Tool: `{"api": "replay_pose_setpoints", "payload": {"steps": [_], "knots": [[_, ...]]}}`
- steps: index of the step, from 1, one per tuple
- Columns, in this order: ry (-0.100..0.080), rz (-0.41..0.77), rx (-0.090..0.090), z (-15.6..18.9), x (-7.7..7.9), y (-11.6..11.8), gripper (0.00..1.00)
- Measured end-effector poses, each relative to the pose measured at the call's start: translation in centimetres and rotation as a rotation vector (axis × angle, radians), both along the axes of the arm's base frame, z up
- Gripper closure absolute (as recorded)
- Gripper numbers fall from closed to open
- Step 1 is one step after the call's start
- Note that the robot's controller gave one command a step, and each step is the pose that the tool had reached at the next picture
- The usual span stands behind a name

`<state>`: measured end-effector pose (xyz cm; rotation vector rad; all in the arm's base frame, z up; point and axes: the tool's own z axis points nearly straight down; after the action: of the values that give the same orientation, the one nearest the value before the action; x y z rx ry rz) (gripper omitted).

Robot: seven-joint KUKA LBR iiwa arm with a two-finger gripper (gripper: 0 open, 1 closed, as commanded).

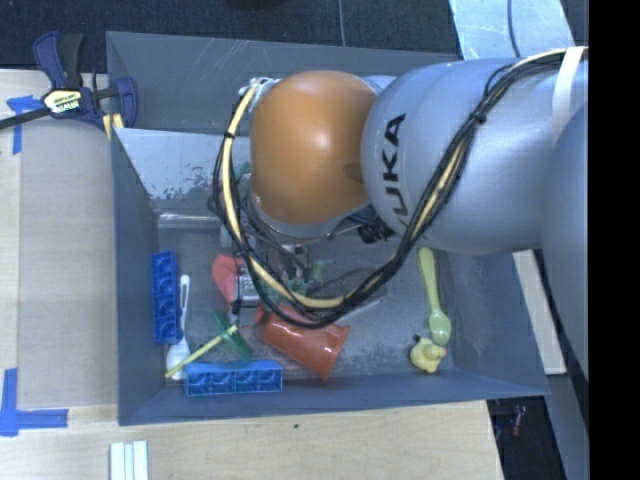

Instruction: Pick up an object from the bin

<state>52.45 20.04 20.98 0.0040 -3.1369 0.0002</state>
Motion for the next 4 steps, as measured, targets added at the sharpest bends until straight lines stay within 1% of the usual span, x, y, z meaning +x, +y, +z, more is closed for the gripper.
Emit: {"api": "replay_pose_setpoints", "payload": {"steps": [1,2,3,4], "knots": [[-0.007,-0.003,0.001,0.4,0.2,-0.1,0.0],[-0.009,-0.062,0.003,1.1,1.0,-2.7,0.0],[-0.012,-0.058,0.004,-1.8,1.2,-7.0,0.0],[-0.012,0.202,0.003,-4.1,-0.1,-9.1,0.0]]}}
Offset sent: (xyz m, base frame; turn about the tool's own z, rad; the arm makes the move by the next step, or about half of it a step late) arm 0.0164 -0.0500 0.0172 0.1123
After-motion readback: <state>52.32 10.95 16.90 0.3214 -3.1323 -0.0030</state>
